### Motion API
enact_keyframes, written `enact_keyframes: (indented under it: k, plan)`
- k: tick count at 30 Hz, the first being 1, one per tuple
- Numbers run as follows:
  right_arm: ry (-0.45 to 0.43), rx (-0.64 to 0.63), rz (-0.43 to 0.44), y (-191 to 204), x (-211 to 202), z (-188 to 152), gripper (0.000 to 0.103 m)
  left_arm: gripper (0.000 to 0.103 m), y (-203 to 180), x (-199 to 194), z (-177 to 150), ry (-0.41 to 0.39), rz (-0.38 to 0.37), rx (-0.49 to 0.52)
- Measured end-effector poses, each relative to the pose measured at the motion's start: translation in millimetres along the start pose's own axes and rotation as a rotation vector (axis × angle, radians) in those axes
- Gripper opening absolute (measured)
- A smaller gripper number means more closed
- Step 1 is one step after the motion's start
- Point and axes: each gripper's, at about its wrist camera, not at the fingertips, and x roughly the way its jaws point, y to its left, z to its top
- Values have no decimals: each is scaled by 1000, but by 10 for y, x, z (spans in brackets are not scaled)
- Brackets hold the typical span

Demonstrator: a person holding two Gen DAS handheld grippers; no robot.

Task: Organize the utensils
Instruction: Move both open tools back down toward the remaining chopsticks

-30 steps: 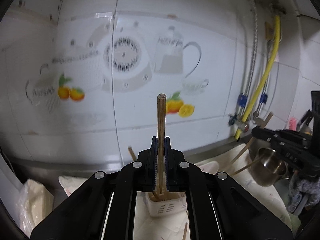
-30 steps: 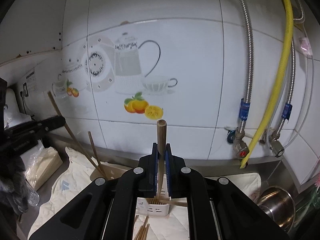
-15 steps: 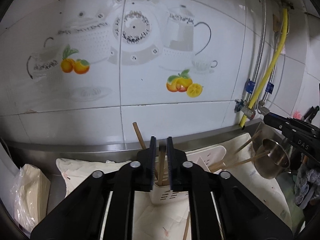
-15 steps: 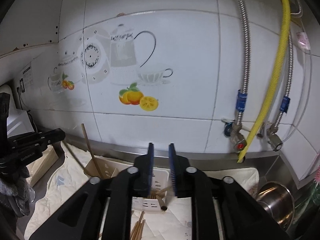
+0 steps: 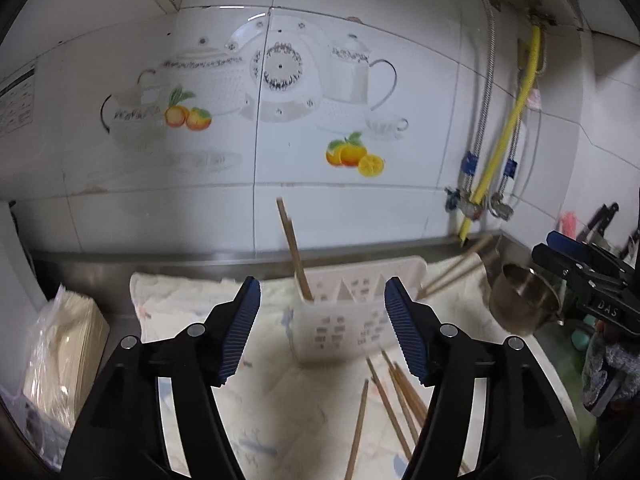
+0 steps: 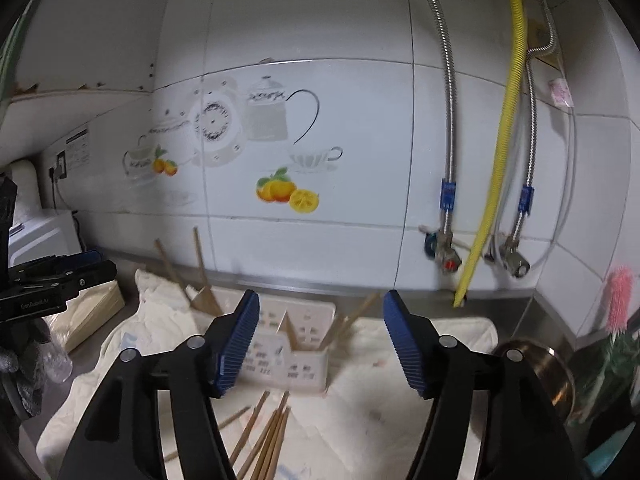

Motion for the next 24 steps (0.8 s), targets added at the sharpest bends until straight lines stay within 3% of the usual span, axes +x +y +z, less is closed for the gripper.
enact_keyframes:
  k: [6, 16, 24]
  plan:
    - [40, -4, 24, 154, -163, -448, 73, 72, -18, -115, -414, 25, 23, 7]
    - [134, 13, 44, 342, -268, -1158, 75, 78, -16, -220, -984, 78, 24, -7]
    - [201, 33, 41, 384, -277, -1516, 76, 82, 63, -286, -1280, 113, 37, -51]
